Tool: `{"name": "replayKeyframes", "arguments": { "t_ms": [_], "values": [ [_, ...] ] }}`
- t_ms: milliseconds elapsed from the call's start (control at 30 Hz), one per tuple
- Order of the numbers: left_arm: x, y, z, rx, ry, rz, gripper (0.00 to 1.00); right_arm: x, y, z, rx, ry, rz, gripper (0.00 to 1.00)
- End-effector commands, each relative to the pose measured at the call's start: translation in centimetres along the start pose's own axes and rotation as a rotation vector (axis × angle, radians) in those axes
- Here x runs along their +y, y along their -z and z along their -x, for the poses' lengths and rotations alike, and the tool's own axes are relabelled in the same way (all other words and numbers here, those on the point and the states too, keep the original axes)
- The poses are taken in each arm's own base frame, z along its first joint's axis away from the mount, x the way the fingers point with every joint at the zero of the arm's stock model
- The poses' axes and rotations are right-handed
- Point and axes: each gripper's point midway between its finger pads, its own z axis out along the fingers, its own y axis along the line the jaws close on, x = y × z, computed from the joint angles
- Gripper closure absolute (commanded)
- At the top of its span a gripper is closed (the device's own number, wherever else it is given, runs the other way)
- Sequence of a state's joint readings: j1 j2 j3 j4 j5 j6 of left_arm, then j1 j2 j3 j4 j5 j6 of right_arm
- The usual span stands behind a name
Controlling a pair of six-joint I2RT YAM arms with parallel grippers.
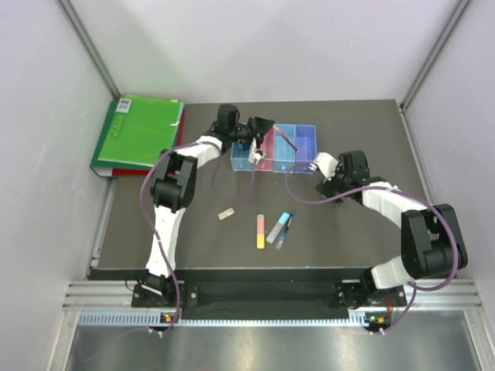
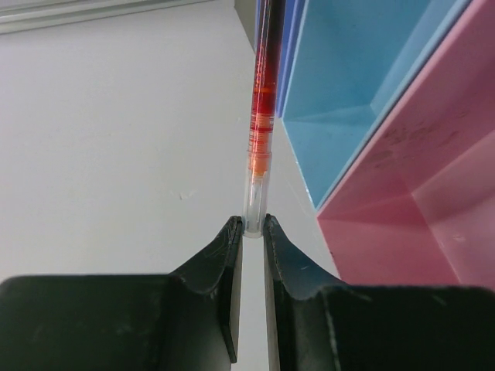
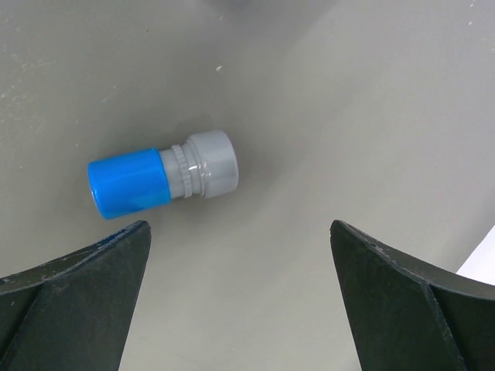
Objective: Sort the stationery into containers
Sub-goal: Place the pen in the storage box.
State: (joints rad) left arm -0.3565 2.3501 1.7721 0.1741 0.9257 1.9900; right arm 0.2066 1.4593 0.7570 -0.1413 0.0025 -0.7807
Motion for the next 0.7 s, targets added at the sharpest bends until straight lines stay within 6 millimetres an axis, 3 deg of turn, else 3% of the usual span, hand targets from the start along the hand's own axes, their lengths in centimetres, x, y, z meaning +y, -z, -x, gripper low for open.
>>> {"name": "replayKeyframes", "arguments": {
  "t_ms": [0,133,333,667],
  "values": [
    [2.4,1.2,0.7,-0.048,-0.427,0.010,1.00,-2.8,0.6,2.7,-0.079,-0.018,-0.075,0.00],
    [1.6,2.0,0.0,-0.053,-0.431,-0.016,1.00,-2.9,0.6,2.8,-0.079,-0.019,-0.075,0.01],
    [2.0,2.7,-1.3,-0.031,-0.451,-0.010,1.00,-2.9,0.6,2.8,-0.079,-0.021,-0.075,0.00],
    [1.3,2.2,-0.4,-0.080,-0.474,0.004,1.00,-3.2,0.5,3.1,-0.084,-0.025,-0.079,0.00]
  ]
}}
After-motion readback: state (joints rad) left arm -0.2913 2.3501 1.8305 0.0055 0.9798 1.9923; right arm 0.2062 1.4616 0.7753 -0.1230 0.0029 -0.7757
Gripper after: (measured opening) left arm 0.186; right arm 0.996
